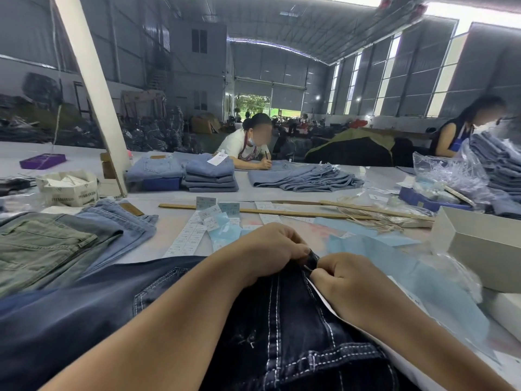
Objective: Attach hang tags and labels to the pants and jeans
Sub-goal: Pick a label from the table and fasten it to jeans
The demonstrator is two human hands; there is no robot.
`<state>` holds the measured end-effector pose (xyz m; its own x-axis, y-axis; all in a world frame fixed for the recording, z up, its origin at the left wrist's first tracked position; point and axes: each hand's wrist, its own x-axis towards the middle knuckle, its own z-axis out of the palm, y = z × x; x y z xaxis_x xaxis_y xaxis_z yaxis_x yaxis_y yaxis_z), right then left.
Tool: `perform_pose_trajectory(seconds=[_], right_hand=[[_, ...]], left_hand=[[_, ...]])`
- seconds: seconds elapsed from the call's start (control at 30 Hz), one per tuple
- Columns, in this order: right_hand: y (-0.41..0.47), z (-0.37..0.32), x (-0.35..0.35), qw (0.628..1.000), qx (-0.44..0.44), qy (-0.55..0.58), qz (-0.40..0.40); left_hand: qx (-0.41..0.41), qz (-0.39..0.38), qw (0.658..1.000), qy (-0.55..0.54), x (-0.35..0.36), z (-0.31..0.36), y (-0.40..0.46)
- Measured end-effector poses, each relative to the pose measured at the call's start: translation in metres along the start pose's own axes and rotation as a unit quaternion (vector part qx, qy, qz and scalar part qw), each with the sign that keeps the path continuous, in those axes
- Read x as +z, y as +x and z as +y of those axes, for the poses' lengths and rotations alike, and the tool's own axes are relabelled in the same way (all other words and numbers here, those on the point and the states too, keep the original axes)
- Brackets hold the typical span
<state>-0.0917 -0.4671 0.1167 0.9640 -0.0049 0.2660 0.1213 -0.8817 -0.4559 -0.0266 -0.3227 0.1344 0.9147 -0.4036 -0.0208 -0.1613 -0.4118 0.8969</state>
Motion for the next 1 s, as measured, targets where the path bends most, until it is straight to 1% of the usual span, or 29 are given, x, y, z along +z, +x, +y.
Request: perform_pose_trajectory(seconds=[0.23, 0.33, 0.6, 0.73, 0.83, 1.0], right_hand=[[-0.0041, 0.0001, 0.0015, 0.999, 0.022, 0.021, 0.022], [-0.0048, -0.0007, 0.0015, 0.999, 0.026, 0.018, 0.030], [-0.0019, -0.0028, 0.0005, 0.999, 0.018, -0.014, 0.031], [-0.0003, -0.0039, -0.0008, 0.999, 0.023, -0.027, 0.024], [0.0002, -0.0059, -0.0024, 0.999, 0.028, -0.042, 0.013], [-0.0047, -0.0095, -0.0049, 0.996, 0.022, -0.077, 0.029]], left_hand=[[0.012, -0.035, 0.998, -0.048, -0.0058, -0.0021, -0.0060], [0.014, -0.036, 0.998, -0.051, -0.0071, 0.0006, -0.0061], [0.053, -0.017, 0.996, 0.065, -0.0074, 0.0000, -0.0101], [0.070, -0.010, 0.989, 0.132, -0.0080, -0.0008, -0.0066], [0.083, -0.009, 0.976, 0.202, -0.0070, 0.0002, -0.0042], [0.104, -0.015, 0.967, 0.231, -0.0036, -0.0018, -0.0021]])
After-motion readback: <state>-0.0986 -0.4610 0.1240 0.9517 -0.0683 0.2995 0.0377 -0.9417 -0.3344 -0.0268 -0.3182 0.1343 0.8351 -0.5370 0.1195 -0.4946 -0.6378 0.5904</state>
